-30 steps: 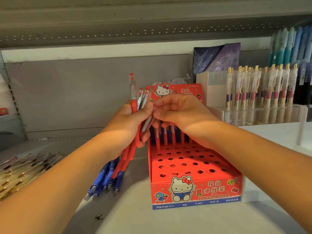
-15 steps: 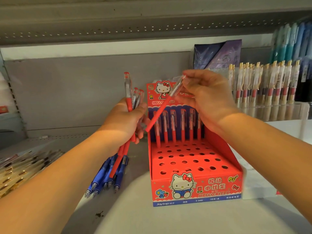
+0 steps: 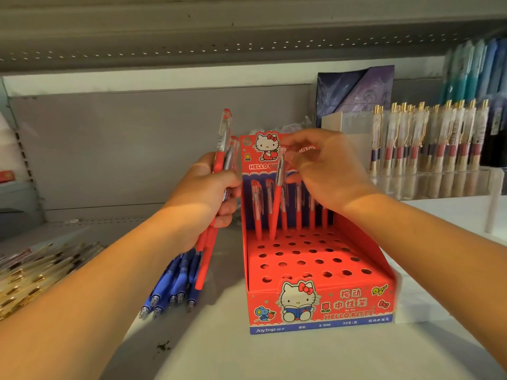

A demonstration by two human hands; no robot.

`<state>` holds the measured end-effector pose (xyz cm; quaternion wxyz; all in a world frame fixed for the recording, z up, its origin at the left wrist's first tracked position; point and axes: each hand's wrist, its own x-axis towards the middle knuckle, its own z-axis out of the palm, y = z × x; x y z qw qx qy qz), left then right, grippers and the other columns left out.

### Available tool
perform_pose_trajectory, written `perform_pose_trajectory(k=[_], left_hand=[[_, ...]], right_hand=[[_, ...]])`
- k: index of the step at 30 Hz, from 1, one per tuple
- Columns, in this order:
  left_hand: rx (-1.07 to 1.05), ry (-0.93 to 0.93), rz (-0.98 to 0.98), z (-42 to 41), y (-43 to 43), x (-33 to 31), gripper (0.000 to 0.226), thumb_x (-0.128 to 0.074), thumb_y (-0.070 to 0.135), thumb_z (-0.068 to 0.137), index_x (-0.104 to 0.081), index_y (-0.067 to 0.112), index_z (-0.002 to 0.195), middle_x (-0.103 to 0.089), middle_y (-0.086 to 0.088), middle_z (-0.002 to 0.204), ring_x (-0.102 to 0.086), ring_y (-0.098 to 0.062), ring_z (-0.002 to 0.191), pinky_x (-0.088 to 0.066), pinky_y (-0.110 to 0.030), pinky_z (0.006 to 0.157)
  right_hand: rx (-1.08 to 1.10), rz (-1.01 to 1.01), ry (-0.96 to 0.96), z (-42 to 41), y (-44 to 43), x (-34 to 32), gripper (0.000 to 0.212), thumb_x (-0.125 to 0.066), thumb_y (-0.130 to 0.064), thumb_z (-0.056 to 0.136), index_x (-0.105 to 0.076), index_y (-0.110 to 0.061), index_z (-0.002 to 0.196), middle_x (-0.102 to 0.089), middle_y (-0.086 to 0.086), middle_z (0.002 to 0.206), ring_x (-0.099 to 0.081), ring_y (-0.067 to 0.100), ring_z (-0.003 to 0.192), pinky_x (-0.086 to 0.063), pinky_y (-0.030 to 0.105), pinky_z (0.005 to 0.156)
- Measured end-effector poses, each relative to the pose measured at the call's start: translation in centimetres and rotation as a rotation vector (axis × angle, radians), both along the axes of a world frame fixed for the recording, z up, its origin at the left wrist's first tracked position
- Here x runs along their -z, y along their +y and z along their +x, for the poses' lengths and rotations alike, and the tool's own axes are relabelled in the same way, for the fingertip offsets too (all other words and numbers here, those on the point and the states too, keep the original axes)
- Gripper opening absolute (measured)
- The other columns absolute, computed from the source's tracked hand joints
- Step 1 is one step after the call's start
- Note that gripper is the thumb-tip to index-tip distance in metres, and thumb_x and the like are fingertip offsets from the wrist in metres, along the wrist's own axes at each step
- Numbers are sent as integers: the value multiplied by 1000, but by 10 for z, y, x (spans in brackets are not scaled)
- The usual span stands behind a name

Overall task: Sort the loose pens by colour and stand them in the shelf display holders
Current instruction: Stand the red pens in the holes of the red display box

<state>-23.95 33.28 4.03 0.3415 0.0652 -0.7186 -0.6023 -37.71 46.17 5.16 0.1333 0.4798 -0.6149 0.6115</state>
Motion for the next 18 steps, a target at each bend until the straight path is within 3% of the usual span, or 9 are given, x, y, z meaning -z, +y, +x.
perform_pose_trajectory(k=[3,7,12,18], left_hand=[[-10,10,8,-1,0,0,23,-42,-7,88,-46,15,83,-51,-6,61,-34,-12,36,-23,-18,35],[-13,38,-7,-3,2,1,20,-45,-4,96,-50,15,91,-63,-2,61,-38,-11,40,-25,-19,36],[-6,74,-58,-2,2,1,16,-49,2,100,-51,16,96,-75,-9,80,-46,-11,42,-34,-21,36],[-3,62,-102,0,4,2,12,-50,5,101,-52,17,98,-77,-7,89,-53,-14,43,-39,-23,37]], right_hand=[[1,0,2,-3,-1,0,36,-61,0,94,-66,-35,87,-67,-6,93,-70,15,86,-60,25,60],[85,28,59,-8,0,2,28,-61,-2,94,-67,-30,94,-67,-5,98,-69,17,93,-62,35,71],[85,-1,20,-12,1,3,24,-60,-1,95,-68,-24,97,-65,-5,97,-71,15,84,-61,26,59],[120,-5,-28,-19,1,7,29,-60,1,94,-66,-27,89,-63,-4,90,-72,19,76,-62,37,62]])
